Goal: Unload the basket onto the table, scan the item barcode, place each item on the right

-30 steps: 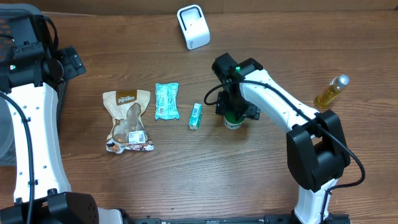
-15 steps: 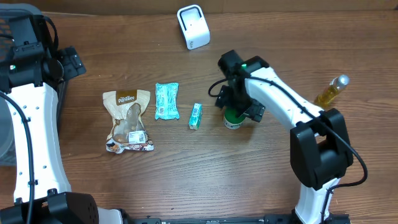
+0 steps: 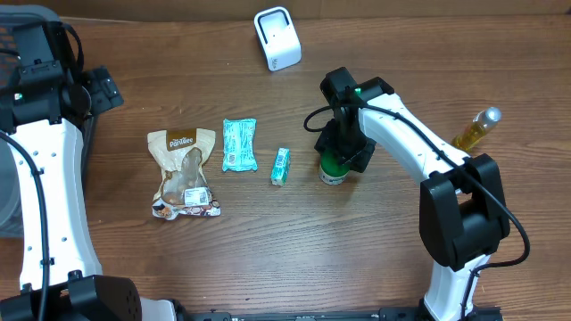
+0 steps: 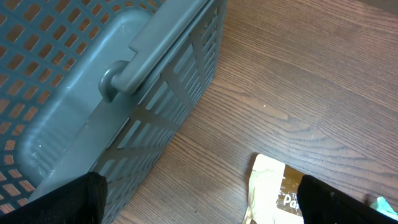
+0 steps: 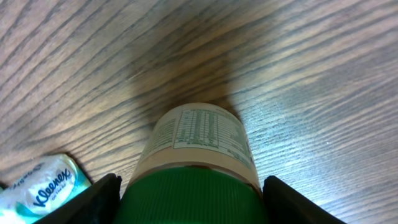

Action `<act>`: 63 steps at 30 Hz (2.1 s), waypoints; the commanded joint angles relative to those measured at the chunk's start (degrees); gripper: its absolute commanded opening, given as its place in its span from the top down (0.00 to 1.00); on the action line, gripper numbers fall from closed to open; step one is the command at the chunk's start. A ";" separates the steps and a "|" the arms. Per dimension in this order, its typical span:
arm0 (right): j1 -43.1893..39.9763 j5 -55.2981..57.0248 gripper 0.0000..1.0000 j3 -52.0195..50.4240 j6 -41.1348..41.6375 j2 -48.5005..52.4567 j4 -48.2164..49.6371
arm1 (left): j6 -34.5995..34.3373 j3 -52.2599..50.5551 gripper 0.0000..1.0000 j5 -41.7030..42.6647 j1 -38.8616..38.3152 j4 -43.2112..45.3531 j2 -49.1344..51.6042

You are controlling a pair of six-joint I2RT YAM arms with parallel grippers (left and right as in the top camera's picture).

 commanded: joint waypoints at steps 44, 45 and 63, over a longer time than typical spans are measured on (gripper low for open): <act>-3.26 -0.55 0.00 11.13 -12.52 -0.20 -5.92 | 0.17 0.63 0.00 0.04 0.31 0.15 0.11; -3.43 -0.72 0.00 11.13 -12.50 -0.20 -5.60 | 0.17 0.63 0.00 0.04 0.31 0.15 0.11; 2.12 0.57 0.12 4.57 1.88 -0.17 -3.96 | 0.17 0.63 0.01 0.04 0.31 0.15 0.11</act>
